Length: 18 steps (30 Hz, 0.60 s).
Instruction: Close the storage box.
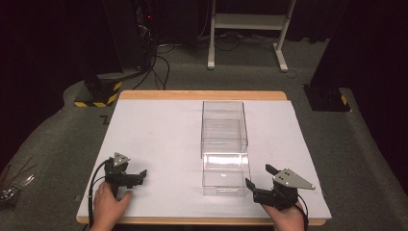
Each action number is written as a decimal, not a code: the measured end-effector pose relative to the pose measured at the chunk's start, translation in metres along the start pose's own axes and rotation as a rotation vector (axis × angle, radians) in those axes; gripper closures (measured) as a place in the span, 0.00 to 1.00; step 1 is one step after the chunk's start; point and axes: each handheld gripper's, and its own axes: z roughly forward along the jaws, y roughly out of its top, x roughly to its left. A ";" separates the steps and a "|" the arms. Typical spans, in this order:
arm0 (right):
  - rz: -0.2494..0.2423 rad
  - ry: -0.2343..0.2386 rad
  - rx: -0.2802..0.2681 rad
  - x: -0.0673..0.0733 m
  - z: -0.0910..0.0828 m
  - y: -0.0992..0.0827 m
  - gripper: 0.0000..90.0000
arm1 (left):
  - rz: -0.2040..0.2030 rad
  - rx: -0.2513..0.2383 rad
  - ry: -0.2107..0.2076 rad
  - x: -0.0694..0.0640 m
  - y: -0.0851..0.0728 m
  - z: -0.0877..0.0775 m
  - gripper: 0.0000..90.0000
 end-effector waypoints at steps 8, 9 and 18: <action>-0.008 0.031 0.014 0.008 0.003 -0.003 0.16 | 0.000 0.001 -0.001 0.000 0.000 0.000 0.01; -0.008 0.033 0.018 0.009 0.003 -0.004 0.17 | 0.000 0.001 -0.001 0.000 0.000 0.000 0.01; -0.014 0.058 0.024 0.012 0.004 -0.007 0.18 | 0.000 0.001 -0.001 0.000 0.000 0.000 0.01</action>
